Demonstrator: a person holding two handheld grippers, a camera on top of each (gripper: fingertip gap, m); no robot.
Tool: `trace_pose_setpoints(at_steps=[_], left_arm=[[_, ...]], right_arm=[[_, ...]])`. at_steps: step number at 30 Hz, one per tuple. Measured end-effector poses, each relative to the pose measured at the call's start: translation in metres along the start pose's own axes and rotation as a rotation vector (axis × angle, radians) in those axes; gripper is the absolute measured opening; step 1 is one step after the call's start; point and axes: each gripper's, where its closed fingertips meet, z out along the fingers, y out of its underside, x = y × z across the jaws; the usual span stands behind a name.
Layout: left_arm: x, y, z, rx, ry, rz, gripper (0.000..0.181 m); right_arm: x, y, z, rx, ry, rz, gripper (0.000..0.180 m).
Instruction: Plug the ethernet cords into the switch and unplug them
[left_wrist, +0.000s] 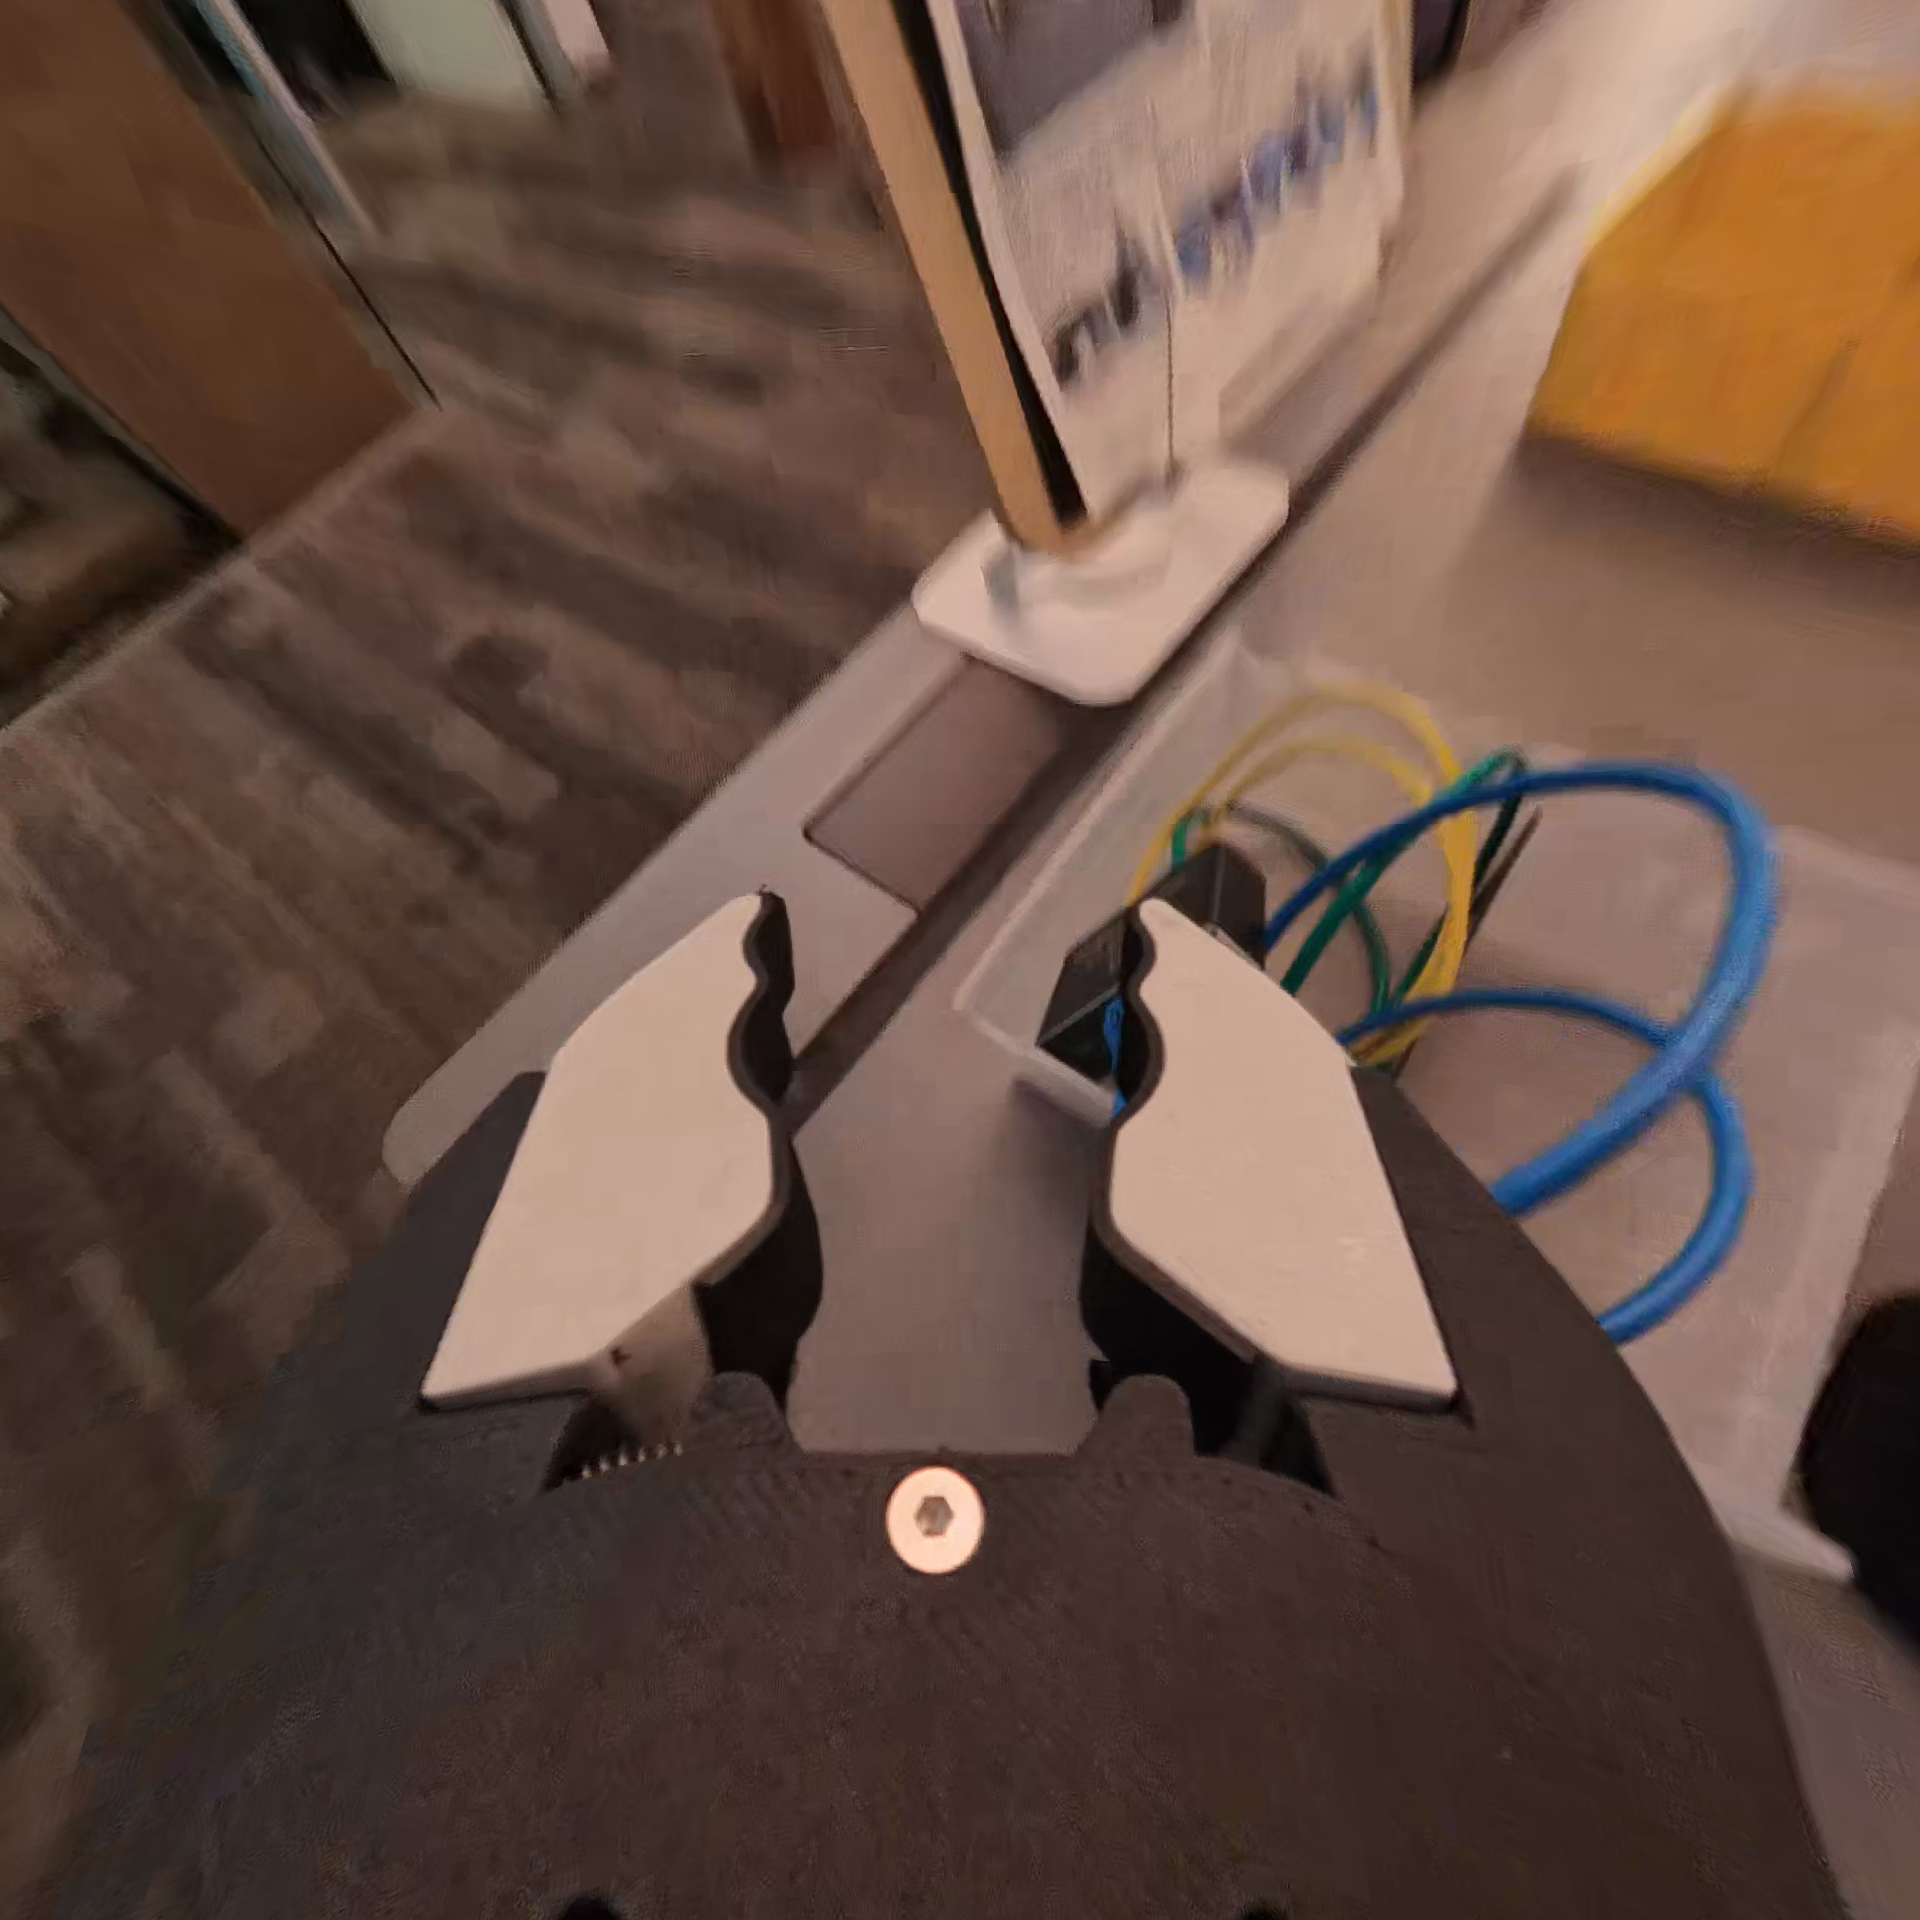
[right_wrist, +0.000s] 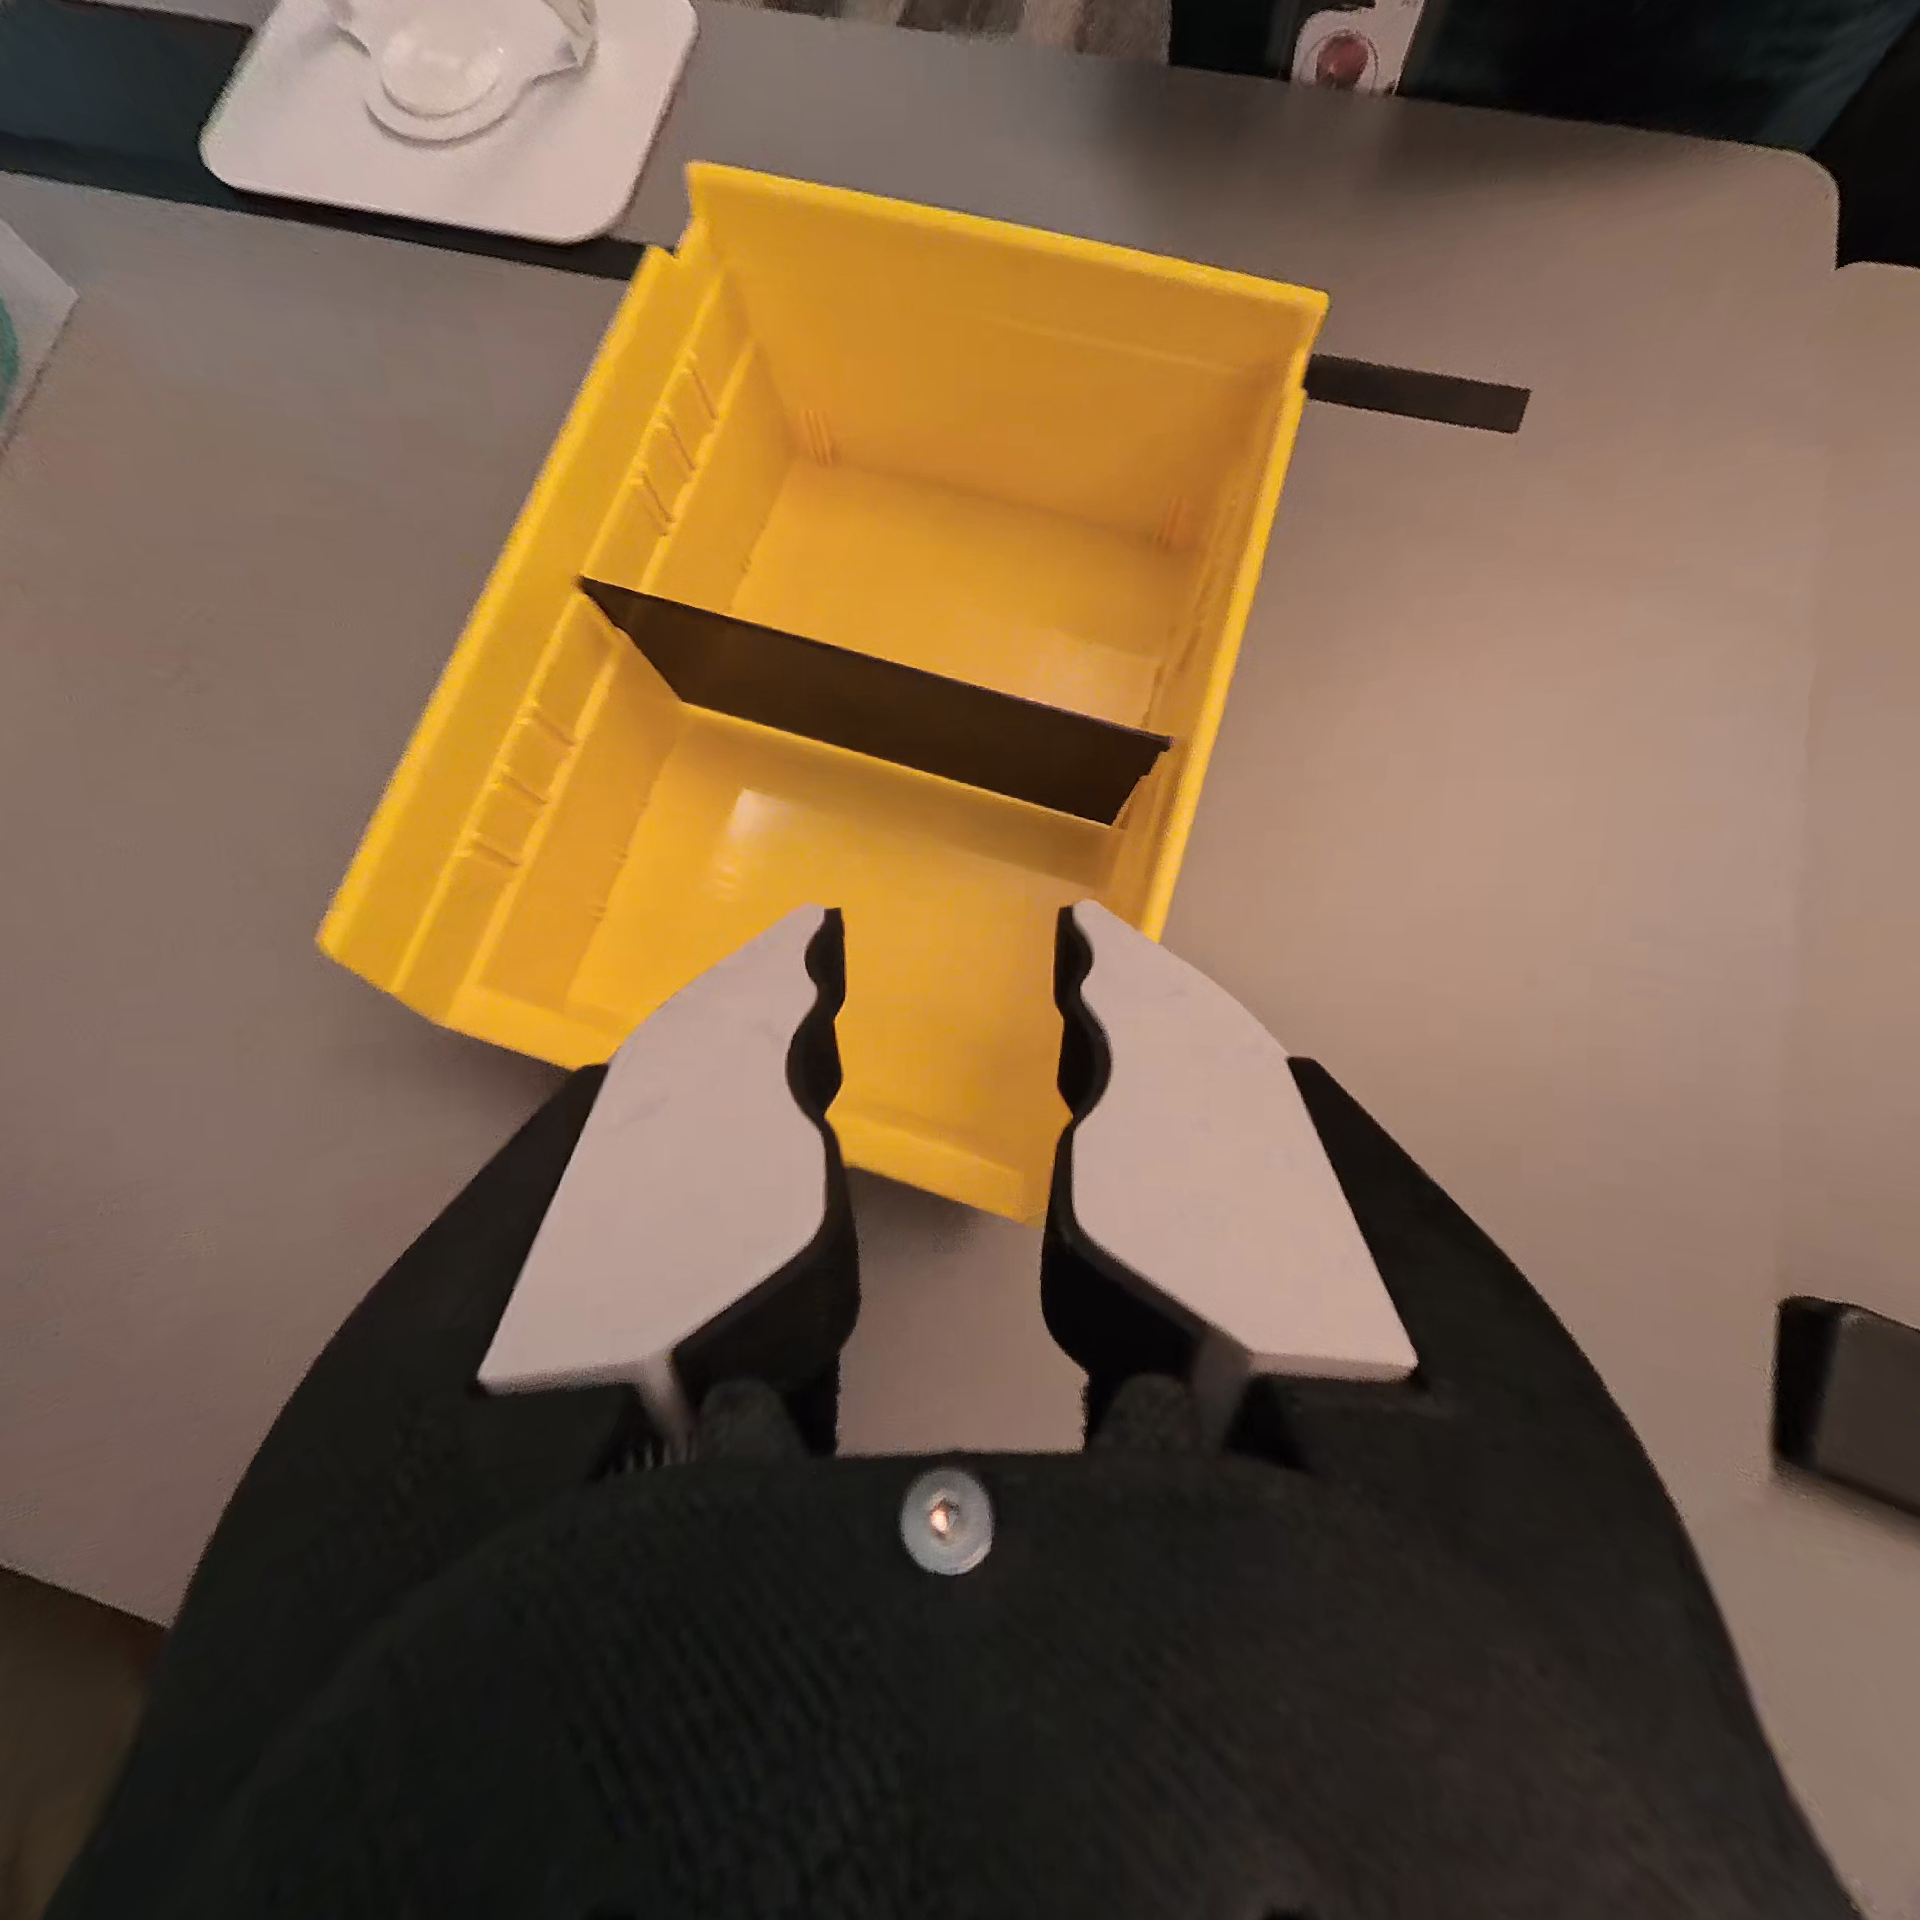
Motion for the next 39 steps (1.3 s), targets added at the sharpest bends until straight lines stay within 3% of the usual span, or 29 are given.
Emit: trace_pose_setpoints(at_steps=[4,8,12,16,21,23,25,29,33,39], left_arm=[[0.041,0.021,0.063,-0.293,0.216,0.171,0.060],[0.074,0.058,0.094,-0.589,0.360,0.291,0.069],[0.070,0.087,0.104,-0.763,0.272,0.487,0.066],[0.070,0.098,0.110,-0.806,0.187,0.599,0.054],[0.067,0.103,0.112,-0.851,0.088,0.675,0.059],[0.059,0.115,0.113,-0.946,0.037,0.699,0.063],[0.058,0.124,0.114,-1.016,0.021,0.728,0.051],[0.055,0.119,0.113,-1.010,-0.008,0.755,0.044],[0.056,0.112,0.107,-0.984,-0.017,0.657,0.040],[0.051,0.065,0.077,-0.882,-0.196,0.678,0.040]], right_arm=[[-0.025,-0.004,-0.006,0.056,-0.068,0.047,0.039],[-0.038,0.001,-0.004,0.055,-0.069,0.055,0.039],[-0.041,0.010,0.001,0.017,-0.045,0.043,0.039],[-0.048,0.007,0.005,0.018,-0.059,0.041,0.039],[-0.062,0.004,0.010,0.026,-0.093,0.014,0.039],[-0.067,0.004,0.013,0.031,-0.114,0.012,0.039],[-0.073,0.005,0.015,0.037,-0.134,0.010,0.038],[-0.079,0.013,0.018,0.023,-0.155,-0.004,0.038],[-0.080,0.020,0.019,0.014,-0.183,0.001,0.038],[-0.082,0.021,0.021,0.060,-0.237,0.023,0.034]])
